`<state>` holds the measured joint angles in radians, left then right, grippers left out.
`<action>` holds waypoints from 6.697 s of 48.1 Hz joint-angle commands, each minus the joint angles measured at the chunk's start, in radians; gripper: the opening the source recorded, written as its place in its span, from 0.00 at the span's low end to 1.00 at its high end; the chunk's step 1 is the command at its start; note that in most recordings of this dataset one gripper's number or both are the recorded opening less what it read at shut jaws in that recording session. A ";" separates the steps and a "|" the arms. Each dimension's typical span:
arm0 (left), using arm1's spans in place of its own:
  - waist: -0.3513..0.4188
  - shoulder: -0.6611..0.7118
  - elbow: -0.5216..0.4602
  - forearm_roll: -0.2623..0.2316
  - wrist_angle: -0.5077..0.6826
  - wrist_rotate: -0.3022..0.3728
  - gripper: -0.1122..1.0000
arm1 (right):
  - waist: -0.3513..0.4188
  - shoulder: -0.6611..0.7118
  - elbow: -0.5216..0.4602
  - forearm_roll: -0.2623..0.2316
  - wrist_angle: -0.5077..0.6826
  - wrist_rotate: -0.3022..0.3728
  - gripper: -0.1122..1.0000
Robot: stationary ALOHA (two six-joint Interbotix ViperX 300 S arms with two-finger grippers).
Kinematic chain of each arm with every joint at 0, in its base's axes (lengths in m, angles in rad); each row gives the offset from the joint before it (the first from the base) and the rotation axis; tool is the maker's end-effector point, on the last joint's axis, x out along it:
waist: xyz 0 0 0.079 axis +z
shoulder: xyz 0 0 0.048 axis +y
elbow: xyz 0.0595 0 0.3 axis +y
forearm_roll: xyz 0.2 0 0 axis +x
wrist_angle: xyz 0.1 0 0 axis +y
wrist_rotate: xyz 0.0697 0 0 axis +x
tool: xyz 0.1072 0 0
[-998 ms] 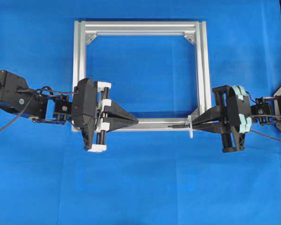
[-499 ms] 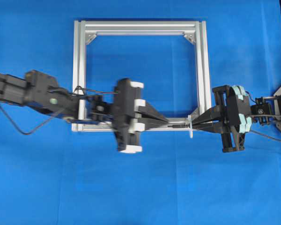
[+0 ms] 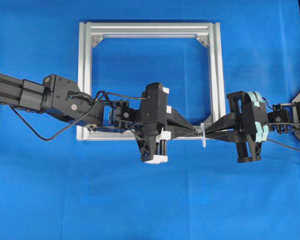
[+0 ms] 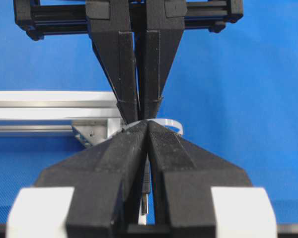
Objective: Insert the wire through the string loop located on the right side.
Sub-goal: 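Move the left gripper down and right toward the protruding USB plug, then close the left gripper on the USB plug past the loop, then open the right gripper and pull the cable leftward with the left gripper, then open the left gripper to release the cable along the frame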
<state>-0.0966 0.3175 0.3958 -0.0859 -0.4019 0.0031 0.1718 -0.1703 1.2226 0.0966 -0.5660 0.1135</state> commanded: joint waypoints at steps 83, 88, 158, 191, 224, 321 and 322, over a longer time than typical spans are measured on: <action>0.002 0.124 -0.060 0.002 -0.005 -0.017 0.86 | 0.003 -0.006 -0.014 -0.003 0.003 -0.002 0.07; 0.002 0.124 -0.060 0.002 -0.005 -0.017 0.86 | 0.003 -0.006 -0.014 -0.003 0.002 -0.002 0.07; -0.005 0.123 -0.066 0.002 -0.014 -0.015 0.17 | 0.002 -0.008 -0.012 -0.008 0.057 0.008 0.25; -0.006 0.067 -0.002 0.002 -0.005 -0.002 0.17 | 0.003 -0.008 -0.011 0.006 0.061 0.006 0.95; -0.032 -0.390 0.627 0.002 -0.049 -0.017 0.17 | 0.002 -0.008 -0.011 -0.003 0.061 0.000 0.95; -0.037 -0.718 0.773 0.002 0.075 -0.011 0.83 | -0.017 -0.339 -0.046 -0.014 0.339 -0.005 0.95; -0.035 -0.721 0.765 0.002 0.084 -0.009 0.83 | -0.020 -0.364 -0.049 -0.014 0.356 -0.005 0.95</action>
<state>-0.1381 -0.3804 1.2011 -0.0859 -0.3375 -0.0092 0.1611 -0.4679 1.1980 0.0844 -0.2500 0.1104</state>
